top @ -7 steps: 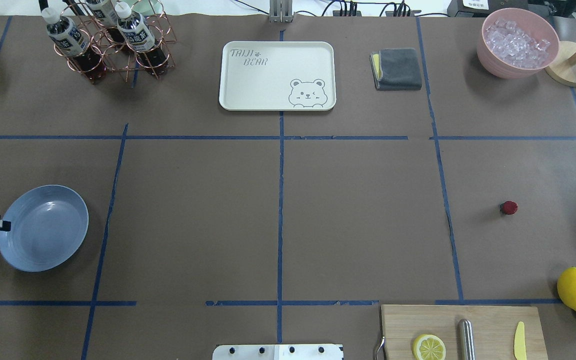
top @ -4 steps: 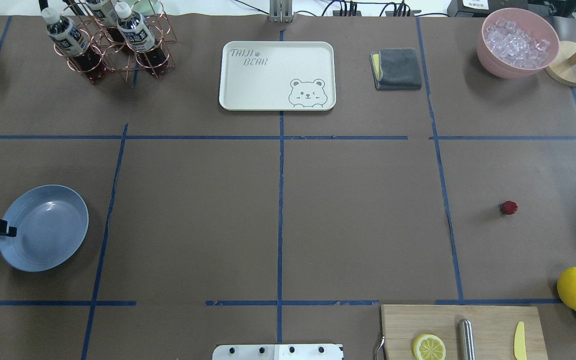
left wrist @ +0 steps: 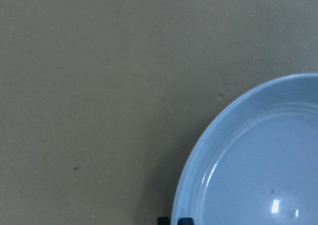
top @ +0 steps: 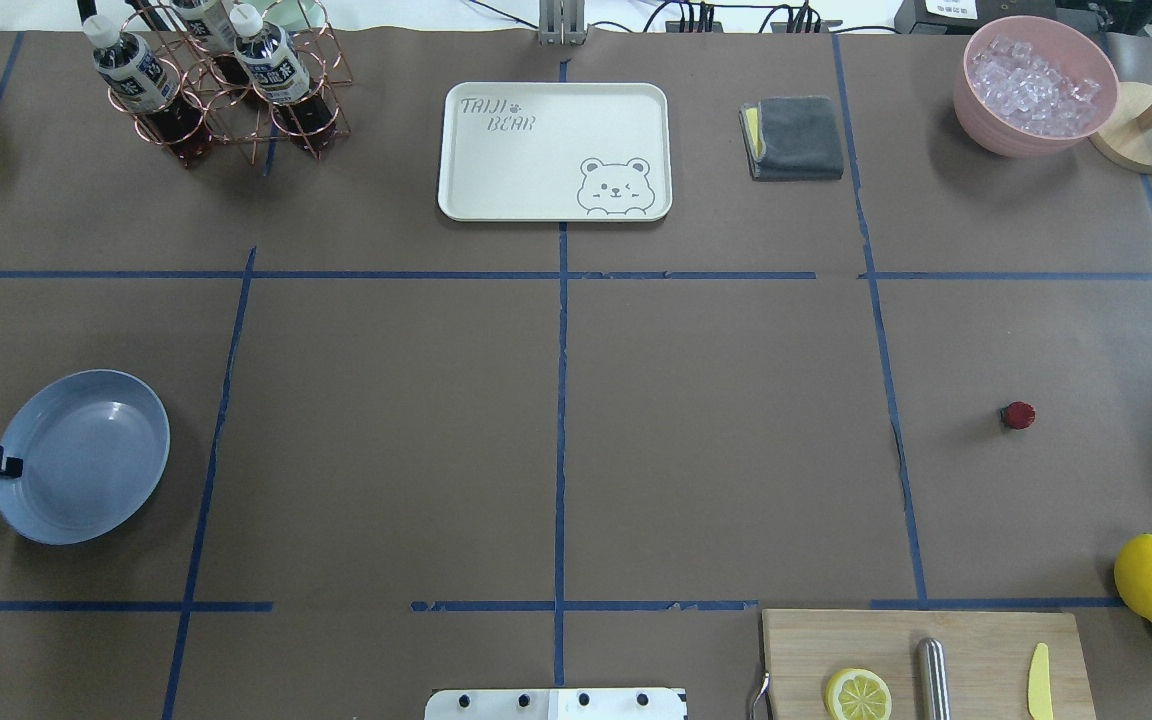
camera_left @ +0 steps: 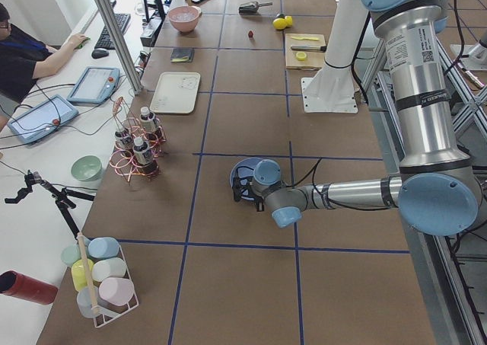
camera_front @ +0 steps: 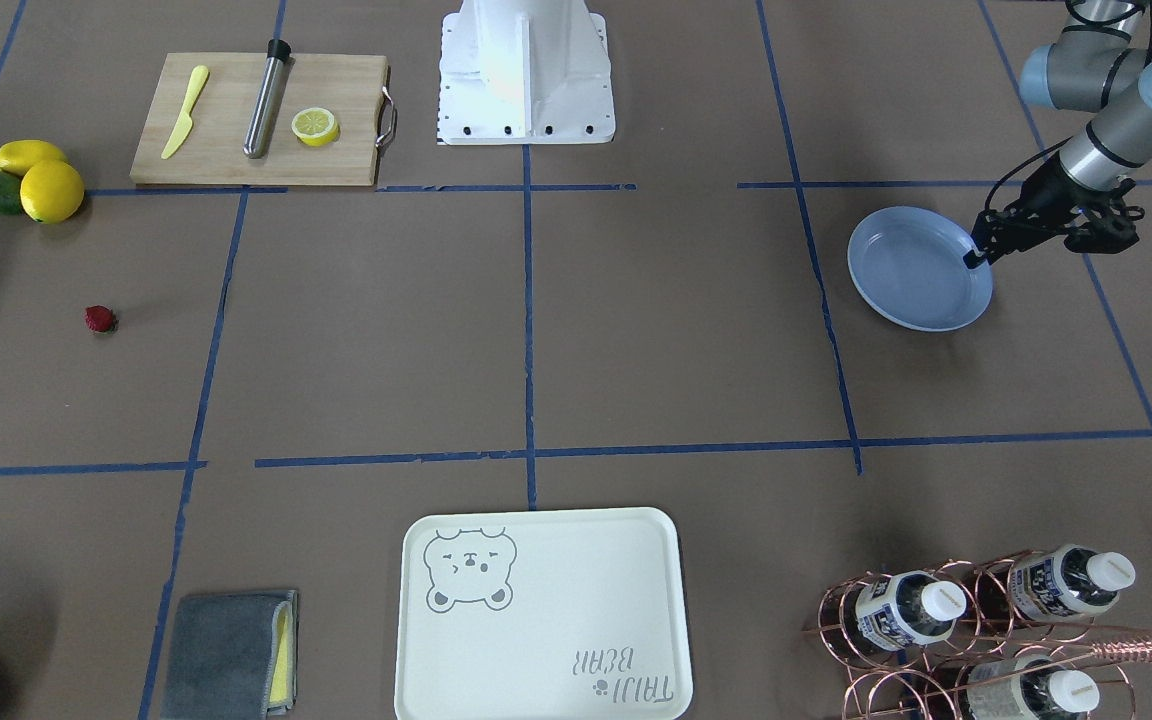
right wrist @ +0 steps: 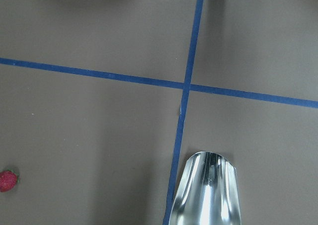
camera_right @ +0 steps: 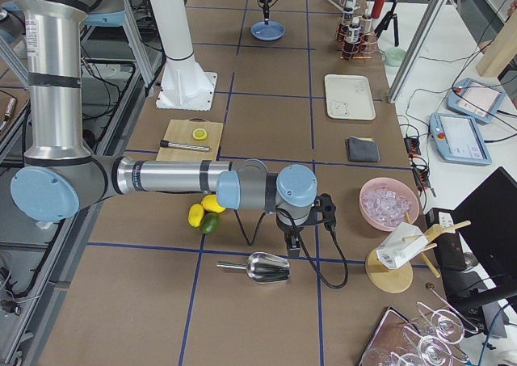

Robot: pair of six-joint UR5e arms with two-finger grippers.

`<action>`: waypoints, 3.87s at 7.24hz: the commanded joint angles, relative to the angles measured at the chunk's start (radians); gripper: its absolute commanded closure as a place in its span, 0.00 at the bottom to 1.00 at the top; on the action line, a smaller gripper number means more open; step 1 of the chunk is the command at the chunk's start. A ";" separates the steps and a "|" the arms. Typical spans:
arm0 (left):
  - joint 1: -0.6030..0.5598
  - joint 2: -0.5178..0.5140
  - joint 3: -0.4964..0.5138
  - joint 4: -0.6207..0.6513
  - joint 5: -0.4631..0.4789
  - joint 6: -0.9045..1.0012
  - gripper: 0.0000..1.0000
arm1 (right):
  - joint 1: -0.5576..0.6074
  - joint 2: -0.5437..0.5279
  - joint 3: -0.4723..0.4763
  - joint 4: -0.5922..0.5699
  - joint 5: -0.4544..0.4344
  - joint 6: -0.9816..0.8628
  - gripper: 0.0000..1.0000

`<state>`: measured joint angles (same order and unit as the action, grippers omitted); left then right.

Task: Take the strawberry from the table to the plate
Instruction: 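Lower the left gripper to the rim of the light blue plate and grasp it, then slide the light blue plate with the left gripper toward the table center, then release the plate and lift the left gripper while the right gripper reaches out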

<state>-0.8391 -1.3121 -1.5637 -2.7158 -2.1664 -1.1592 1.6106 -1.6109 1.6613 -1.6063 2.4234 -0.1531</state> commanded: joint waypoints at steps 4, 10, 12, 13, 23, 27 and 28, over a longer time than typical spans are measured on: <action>-0.067 -0.009 -0.178 0.101 -0.224 -0.005 1.00 | 0.000 0.000 0.061 -0.004 -0.009 0.001 0.00; 0.143 -0.629 -0.199 0.531 -0.002 -0.486 1.00 | -0.105 0.014 0.158 0.002 0.014 0.261 0.00; 0.266 -0.710 -0.150 0.534 0.156 -0.568 1.00 | -0.159 0.014 0.230 0.002 0.013 0.403 0.00; 0.312 -0.710 -0.145 0.534 0.227 -0.571 1.00 | -0.182 0.014 0.256 0.003 0.011 0.468 0.00; 0.330 -0.746 -0.166 0.652 0.220 -0.548 0.00 | -0.294 -0.006 0.281 0.161 -0.003 0.698 0.00; 0.215 -0.774 -0.331 0.941 0.194 -0.384 0.00 | -0.548 -0.104 0.255 0.487 -0.191 0.955 0.00; 0.165 -0.776 -0.341 0.982 0.185 -0.355 0.00 | -0.581 -0.122 0.215 0.562 -0.204 0.965 0.00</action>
<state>-0.6206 -2.0851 -1.8893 -1.7780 -1.9744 -1.5421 1.0862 -1.7033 1.9139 -1.1500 2.2522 0.7713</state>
